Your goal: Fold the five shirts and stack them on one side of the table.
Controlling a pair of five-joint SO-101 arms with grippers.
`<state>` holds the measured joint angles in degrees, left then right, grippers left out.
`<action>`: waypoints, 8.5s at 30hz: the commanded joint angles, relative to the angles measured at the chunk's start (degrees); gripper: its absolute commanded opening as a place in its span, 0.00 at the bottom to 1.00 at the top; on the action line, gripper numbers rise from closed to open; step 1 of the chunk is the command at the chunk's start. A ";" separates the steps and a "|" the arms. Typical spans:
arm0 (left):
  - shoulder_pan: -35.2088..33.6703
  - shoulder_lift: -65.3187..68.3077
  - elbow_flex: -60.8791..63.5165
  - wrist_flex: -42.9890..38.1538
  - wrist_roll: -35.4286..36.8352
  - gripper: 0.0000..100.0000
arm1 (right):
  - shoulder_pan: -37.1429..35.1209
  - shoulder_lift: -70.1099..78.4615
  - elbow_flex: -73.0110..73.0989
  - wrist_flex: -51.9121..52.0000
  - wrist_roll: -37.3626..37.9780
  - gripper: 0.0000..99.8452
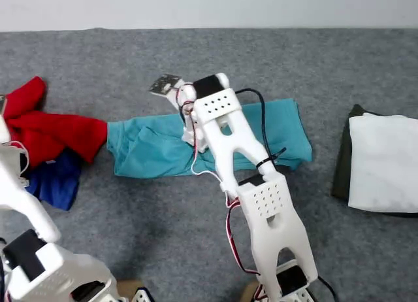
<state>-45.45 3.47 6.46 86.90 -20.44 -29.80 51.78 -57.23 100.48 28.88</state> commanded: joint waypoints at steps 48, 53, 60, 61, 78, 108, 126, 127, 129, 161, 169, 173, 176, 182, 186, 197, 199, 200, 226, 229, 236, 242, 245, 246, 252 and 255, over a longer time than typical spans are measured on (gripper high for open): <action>0.00 -1.14 -0.75 3.52 -0.18 0.01 | -3.74 -4.44 10.46 -16.75 0.62 0.01; 0.26 -5.27 -1.27 4.22 -0.18 0.01 | -1.54 -3.65 10.37 -20.88 3.52 0.01; 5.10 -14.42 -0.92 4.84 -0.70 0.01 | -0.92 -9.19 7.82 -10.86 3.25 0.01; 6.51 -14.68 -0.92 5.45 -0.70 0.01 | -1.01 -9.98 7.12 -9.01 3.25 0.01; 33.67 -0.97 -2.07 2.46 1.14 0.03 | 5.93 -22.11 2.81 2.42 -6.24 0.01; 46.15 34.55 -35.38 -0.26 1.85 0.09 | 36.18 -49.36 27.69 2.33 -9.05 0.01; 38.68 39.82 -49.45 9.41 1.32 0.09 | 38.37 -49.36 27.69 2.33 -9.32 0.01; 39.21 39.82 -51.30 10.64 1.32 0.09 | 38.37 -49.36 27.69 2.33 -9.32 0.01; 40.53 39.82 -54.37 12.31 1.41 0.09 | 38.37 -49.36 27.69 2.33 -9.32 0.01; 6.15 -7.38 -13.32 13.63 3.34 0.04 | 30.55 -25.36 27.43 -17.98 -32.62 0.24; 3.25 -10.37 -11.91 13.63 3.34 0.04 | 31.34 -17.98 27.43 -22.90 -32.70 0.24; 3.08 -10.37 -11.91 13.63 3.43 0.04 | 32.13 -14.46 27.43 -24.48 -32.53 0.24; 3.08 -10.37 -11.91 13.63 3.43 0.04 | 32.84 -12.09 27.43 -25.71 -32.53 0.24; 3.08 -10.37 -11.91 13.63 3.43 0.04 | 32.48 -8.48 27.43 -26.24 -32.53 0.24; 3.08 -10.37 -11.91 13.63 3.43 0.04 | 32.22 -6.55 27.43 -25.80 -32.35 0.17; 3.43 -10.37 -11.91 13.63 3.43 0.04 | 32.92 -9.10 25.85 -19.56 -24.97 0.01; 3.43 -10.37 -11.91 13.63 3.43 0.04 | 33.71 -10.59 25.41 -17.80 -23.30 0.01; 3.43 -10.37 -11.91 13.63 3.43 0.04 | 34.15 -11.47 25.41 -17.19 -22.59 0.01; 8.26 -10.37 -11.91 13.63 3.60 0.04 | 33.36 -28.53 20.22 -0.48 1.76 0.01; 8.18 -10.37 -11.91 13.63 3.60 0.04 | 27.12 -30.99 20.22 1.63 1.58 0.01; 8.18 -10.37 -11.91 13.63 3.43 0.04 | 13.85 -34.24 20.22 0.40 -0.53 0.01; 8.26 -9.93 -11.82 13.45 3.34 0.04 | 5.76 -34.15 20.31 -5.93 -3.08 0.01; 8.26 -10.29 -11.82 13.45 3.34 0.04 | 1.89 -32.40 20.31 -8.75 -3.25 0.01; 8.18 -10.29 -11.82 13.45 3.34 0.04 | 0.75 -31.43 20.31 -9.54 -3.16 0.01; 6.15 -10.37 -11.82 13.54 3.60 0.04 | -4.44 -25.01 20.22 -15.69 -3.16 0.01; 4.31 -10.37 -11.74 13.54 3.60 0.04 | -6.64 -23.34 20.22 -18.42 -3.16 0.01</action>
<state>-39.56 -4.18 -5.23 99.21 -17.19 -34.29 28.57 -33.58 84.75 26.24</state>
